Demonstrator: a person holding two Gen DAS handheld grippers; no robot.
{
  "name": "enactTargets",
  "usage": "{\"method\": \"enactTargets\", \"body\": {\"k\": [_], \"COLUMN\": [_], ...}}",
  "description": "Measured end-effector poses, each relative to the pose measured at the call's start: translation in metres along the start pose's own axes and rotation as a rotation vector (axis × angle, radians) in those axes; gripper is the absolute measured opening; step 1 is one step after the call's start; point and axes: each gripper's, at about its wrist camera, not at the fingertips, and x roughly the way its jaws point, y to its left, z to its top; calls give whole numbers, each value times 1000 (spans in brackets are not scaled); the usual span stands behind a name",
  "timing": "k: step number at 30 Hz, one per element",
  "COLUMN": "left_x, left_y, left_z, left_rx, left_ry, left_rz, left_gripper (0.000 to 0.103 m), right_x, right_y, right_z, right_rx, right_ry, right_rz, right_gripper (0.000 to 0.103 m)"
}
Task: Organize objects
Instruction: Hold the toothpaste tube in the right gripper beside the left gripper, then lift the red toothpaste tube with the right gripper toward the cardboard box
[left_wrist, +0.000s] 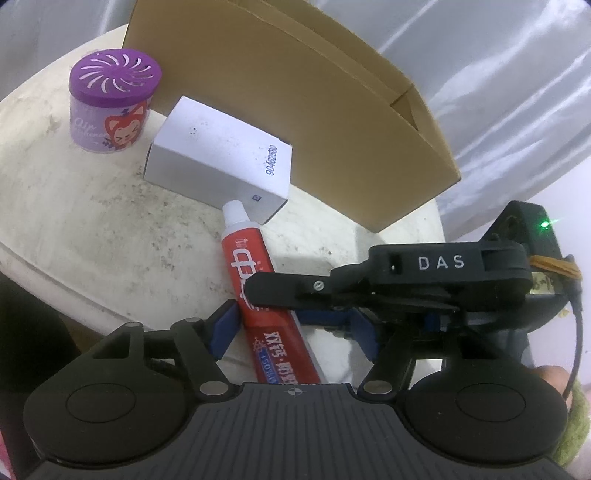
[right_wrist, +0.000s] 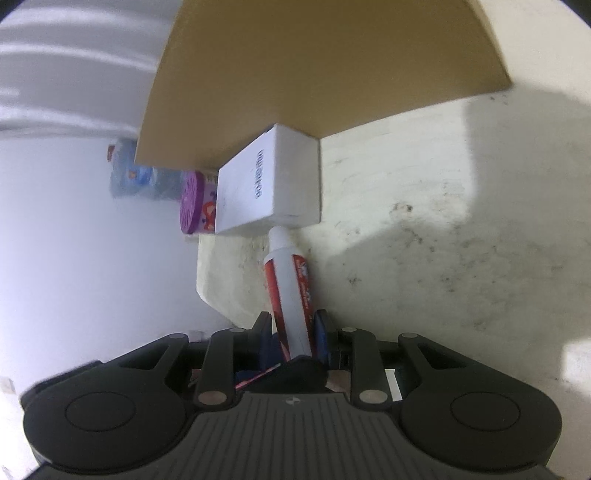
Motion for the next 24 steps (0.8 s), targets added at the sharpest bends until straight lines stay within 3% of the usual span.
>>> {"method": "enactTargets", "body": {"k": [5,11,24], "left_x": [-1,-4,-6], "left_y": [0,2,4], "left_z": [0,0,2], "left_rx": [1,-13,-28], "left_ry": [-9,-14,-8], "left_rz": [3,-14,-54], "left_gripper": [65,65,65], "right_x": [1,-2,-8], "right_y": [0,-25,-30], "right_z": [-2,-5,-6], "right_rx": [24,154,184], "right_ry": [-13,-13,-4], "right_rz": [12,122,188], "right_gripper": [27,25,25]}}
